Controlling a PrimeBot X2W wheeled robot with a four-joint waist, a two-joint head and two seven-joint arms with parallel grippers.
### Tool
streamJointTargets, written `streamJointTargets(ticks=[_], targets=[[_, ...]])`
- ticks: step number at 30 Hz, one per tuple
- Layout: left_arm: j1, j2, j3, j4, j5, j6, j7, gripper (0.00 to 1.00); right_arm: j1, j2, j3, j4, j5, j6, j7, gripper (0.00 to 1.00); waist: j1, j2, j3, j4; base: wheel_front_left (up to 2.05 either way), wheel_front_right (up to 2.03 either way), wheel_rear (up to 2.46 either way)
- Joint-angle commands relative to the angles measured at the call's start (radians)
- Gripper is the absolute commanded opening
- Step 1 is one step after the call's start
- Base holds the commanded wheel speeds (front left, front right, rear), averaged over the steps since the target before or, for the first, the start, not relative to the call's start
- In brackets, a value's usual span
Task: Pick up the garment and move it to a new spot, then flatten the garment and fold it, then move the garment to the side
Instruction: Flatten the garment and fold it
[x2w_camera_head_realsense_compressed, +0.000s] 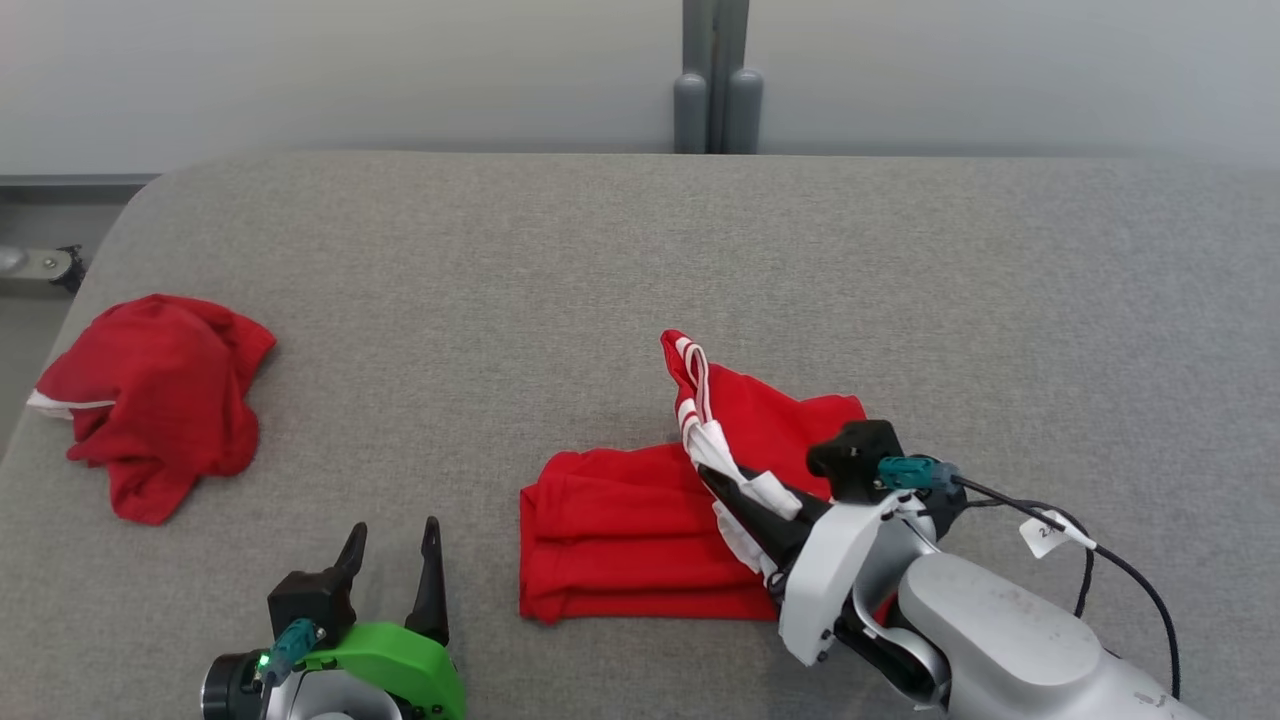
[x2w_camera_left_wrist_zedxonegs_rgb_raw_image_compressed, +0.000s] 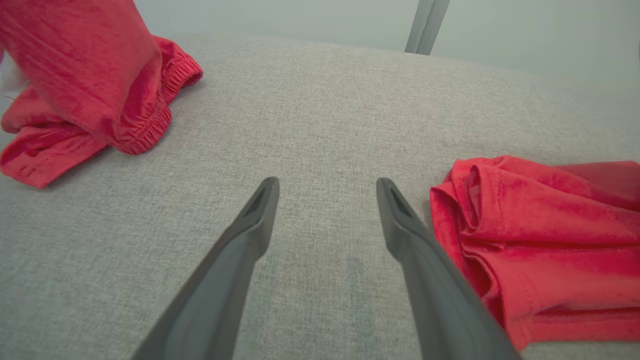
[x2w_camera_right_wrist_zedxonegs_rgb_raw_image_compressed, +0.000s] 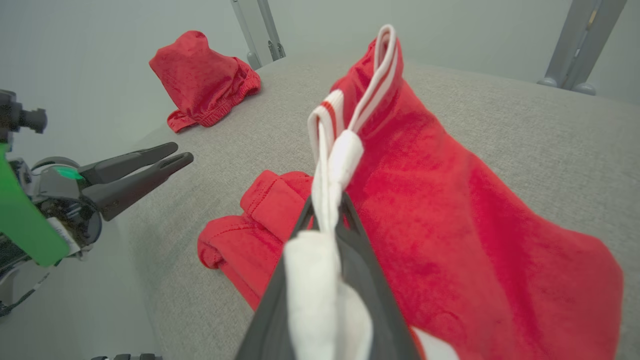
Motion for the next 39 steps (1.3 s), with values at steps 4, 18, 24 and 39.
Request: streamJointTargets(ticks=[4, 18, 24, 39], targets=[[-0.015, 0.003, -0.029, -0.005, -0.014, 0.008, 0.000, 1.00, -0.061, 0.056, 0.068, 0.072, 0.005, 0.000, -0.006, 0.00, 0.0000, 0.0000, 0.015, 0.097, 0.00, 0.00, 0.00], [-0.013, 0.002, -0.067, -0.037, -0.031, 0.026, 0.000, 1.00, -0.153, 0.134, 0.135, 0.272, 0.122, -0.001, -0.118, 1.00, 0.0000, 0.0000, 0.021, 0.160, 0.00, 0.00, 0.00], [0.001, 0.003, -0.042, -0.061, -0.009, 0.031, 0.000, 1.00, -0.115, 0.084, -0.036, 0.213, 0.091, -0.001, -0.124, 1.00, 0.0000, 0.0000, 0.001, 0.091, 0.00, 0.00, 0.00], [0.061, 0.003, 0.053, -0.141, 0.077, 0.048, 0.000, 1.00, 0.283, 0.128, -0.734, -0.011, -0.331, 0.000, -0.124, 1.00, 0.0000, 0.0000, -0.046, -0.078, 0.00, 0.00, 0.00]])
